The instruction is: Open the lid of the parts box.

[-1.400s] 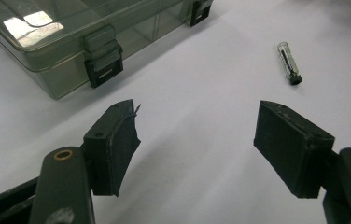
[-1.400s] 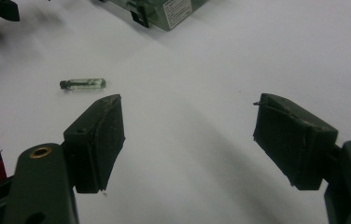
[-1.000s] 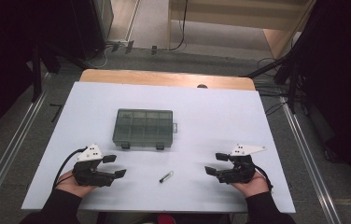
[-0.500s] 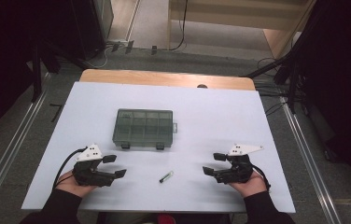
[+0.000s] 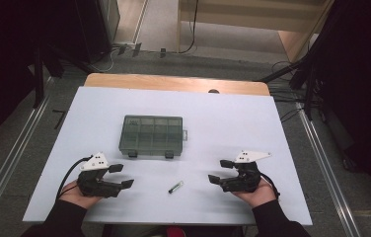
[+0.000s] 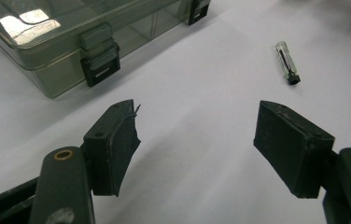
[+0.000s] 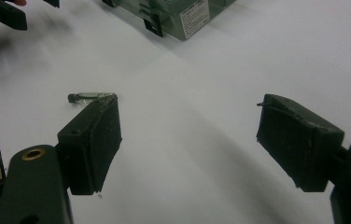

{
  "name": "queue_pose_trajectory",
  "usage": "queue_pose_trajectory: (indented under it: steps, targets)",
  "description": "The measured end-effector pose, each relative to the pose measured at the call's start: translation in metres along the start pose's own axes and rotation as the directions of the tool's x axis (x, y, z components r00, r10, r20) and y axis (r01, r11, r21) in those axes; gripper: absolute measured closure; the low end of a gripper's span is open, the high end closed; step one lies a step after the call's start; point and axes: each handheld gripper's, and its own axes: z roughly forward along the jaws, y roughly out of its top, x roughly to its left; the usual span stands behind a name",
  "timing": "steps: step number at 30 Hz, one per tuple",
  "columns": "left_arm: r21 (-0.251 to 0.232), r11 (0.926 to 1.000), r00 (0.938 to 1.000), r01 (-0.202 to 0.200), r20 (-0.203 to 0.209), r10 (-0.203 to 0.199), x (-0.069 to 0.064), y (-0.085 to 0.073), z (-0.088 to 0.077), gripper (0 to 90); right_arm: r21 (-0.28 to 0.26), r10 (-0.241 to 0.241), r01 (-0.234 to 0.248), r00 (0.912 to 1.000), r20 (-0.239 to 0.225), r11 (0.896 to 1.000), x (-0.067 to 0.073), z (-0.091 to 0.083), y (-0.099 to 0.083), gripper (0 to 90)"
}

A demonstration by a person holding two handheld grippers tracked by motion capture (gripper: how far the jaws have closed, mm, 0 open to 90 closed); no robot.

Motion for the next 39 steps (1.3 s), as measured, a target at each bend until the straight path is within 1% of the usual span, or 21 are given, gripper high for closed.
queue_pose_trajectory:
  steps: [4,6,11,14,22,25,28,30,39]
  targets:
    - [-0.002,1.0,1.0,0.002,0.0,-0.002,0.0,0.0,0.0,29.5,0.014,0.002,-0.002,1.0,-0.008,1.0,0.0,0.006,0.004,22.3]
    - [-0.003,1.0,1.0,0.004,0.0,-0.004,0.0,0.0,0.0,29.5,0.02,-0.006,0.006,0.9999,-0.009,1.0,0.0,0.009,0.007,22.4]
    - [-0.001,1.0,1.0,0.003,0.001,-0.003,0.0,0.0,0.0,29.5,0.017,-0.013,0.013,0.9999,-0.003,1.0,-0.001,0.01,0.011,23.9]
    - [0.0,1.0,1.0,0.002,0.001,-0.002,0.0,0.0,0.0,29.5,0.027,-0.001,0.001,0.9999,-0.011,1.0,-0.003,0.012,0.014,25.2]
    - [0.001,1.0,1.0,0.005,0.001,-0.005,0.001,0.0,0.0,29.5,0.024,0.001,-0.001,0.9999,-0.014,1.0,-0.003,0.016,0.02,25.2]
    - [0.003,1.0,1.0,0.006,0.003,-0.006,0.001,0.0,0.0,29.5,0.029,-0.012,0.013,0.9998,-0.014,1.0,-0.002,0.019,0.024,25.4]
    - [0.001,1.0,1.0,0.007,0.003,-0.007,0.001,0.0,0.0,29.5,0.032,-0.011,0.011,0.9999,-0.011,0.999,-0.002,0.02,0.026,25.4]
    - [0.002,1.0,1.0,0.008,0.002,-0.008,0.001,0.0,0.0,29.5,0.034,0.001,-0.001,1.0,-0.006,0.999,-0.004,0.022,0.028,25.3]
    - [0.006,1.0,1.0,0.006,0.002,-0.006,0.001,0.0,0.0,29.5,0.03,-0.003,0.003,0.9999,-0.011,1.0,-0.005,0.027,0.035,25.8]
